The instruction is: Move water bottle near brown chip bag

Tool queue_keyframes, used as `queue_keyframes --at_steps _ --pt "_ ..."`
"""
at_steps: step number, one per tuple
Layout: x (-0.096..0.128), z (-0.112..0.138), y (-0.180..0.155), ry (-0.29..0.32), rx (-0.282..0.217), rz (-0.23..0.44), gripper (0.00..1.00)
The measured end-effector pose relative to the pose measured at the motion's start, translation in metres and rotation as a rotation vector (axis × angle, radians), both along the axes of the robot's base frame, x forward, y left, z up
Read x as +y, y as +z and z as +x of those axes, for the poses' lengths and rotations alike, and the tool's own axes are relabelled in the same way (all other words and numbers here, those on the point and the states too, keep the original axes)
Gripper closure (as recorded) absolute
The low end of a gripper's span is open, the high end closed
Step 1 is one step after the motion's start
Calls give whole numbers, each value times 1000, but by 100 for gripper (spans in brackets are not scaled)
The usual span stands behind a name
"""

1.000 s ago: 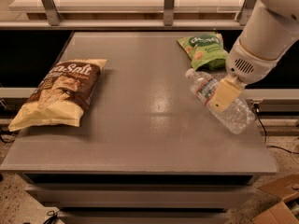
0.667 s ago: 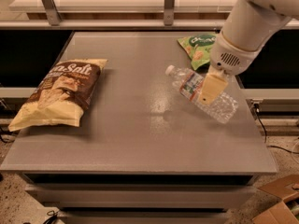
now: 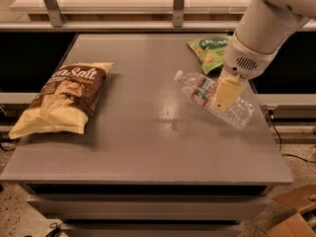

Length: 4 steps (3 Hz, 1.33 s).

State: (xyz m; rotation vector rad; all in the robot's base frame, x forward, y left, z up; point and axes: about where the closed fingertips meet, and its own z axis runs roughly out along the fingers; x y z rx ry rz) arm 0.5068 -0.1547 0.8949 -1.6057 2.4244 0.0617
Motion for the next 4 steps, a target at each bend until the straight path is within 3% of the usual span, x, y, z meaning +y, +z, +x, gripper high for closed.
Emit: queue_keyframes --at_steps 1,2,3,4 --pt "2 0 4 6 -18 9 100" --pt "28 0 29 93 -90 -9 100" --pt "70 -5 54 221 -169 -73 100" --pt "113 -9 62 334 -213 -150 100"
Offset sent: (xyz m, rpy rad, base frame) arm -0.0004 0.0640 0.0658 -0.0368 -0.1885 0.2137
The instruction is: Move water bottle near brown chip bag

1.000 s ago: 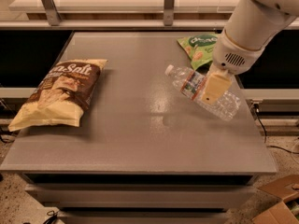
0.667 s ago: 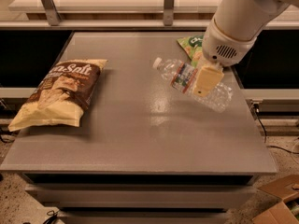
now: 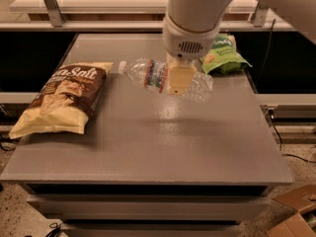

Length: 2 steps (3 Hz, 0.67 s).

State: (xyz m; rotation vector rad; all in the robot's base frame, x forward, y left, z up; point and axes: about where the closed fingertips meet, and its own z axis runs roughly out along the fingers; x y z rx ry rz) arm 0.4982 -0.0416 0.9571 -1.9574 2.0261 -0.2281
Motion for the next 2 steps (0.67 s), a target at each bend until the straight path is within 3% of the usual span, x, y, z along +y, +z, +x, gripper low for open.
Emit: queue_keyframes --at_steps 1,2 --pt "44 8 3 74 -24 -39 100" --pt "44 9 3 75 -25 -39 100"
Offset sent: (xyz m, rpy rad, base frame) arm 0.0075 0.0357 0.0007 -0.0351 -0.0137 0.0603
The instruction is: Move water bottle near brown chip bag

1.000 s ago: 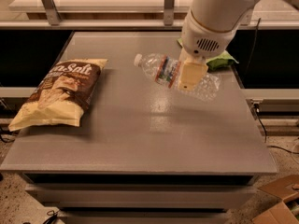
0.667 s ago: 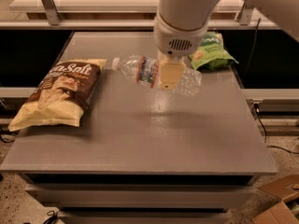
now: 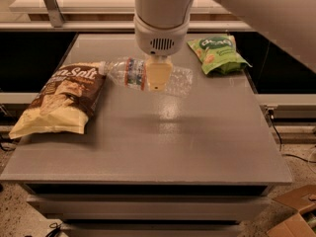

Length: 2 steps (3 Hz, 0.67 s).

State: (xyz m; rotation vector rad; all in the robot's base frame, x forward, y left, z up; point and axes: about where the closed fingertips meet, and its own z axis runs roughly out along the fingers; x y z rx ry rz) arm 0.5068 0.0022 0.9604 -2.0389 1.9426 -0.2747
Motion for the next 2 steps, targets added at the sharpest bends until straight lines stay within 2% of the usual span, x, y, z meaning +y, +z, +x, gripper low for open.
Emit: queue_keyframes --at_steps 1,2 --pt "9 12 -9 25 24 -28 100" --pt "23 28 -29 65 76 -55 100"
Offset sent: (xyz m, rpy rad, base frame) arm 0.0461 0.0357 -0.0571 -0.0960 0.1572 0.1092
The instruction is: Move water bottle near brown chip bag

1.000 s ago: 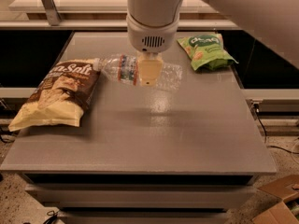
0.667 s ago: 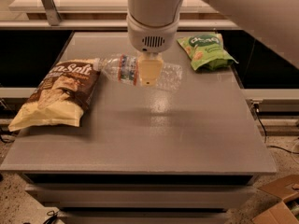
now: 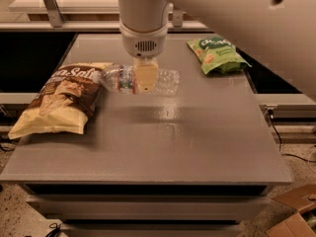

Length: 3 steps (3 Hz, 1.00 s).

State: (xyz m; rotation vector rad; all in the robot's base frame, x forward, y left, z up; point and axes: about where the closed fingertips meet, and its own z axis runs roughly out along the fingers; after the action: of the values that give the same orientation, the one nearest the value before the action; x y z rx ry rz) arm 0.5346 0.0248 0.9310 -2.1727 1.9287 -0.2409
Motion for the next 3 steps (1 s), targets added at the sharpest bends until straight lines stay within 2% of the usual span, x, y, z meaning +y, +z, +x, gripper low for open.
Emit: queue_keyframes --at_steps 2,3 --pt "24 20 -42 53 101 -2 100" --pt "32 25 -56 67 134 6 100"
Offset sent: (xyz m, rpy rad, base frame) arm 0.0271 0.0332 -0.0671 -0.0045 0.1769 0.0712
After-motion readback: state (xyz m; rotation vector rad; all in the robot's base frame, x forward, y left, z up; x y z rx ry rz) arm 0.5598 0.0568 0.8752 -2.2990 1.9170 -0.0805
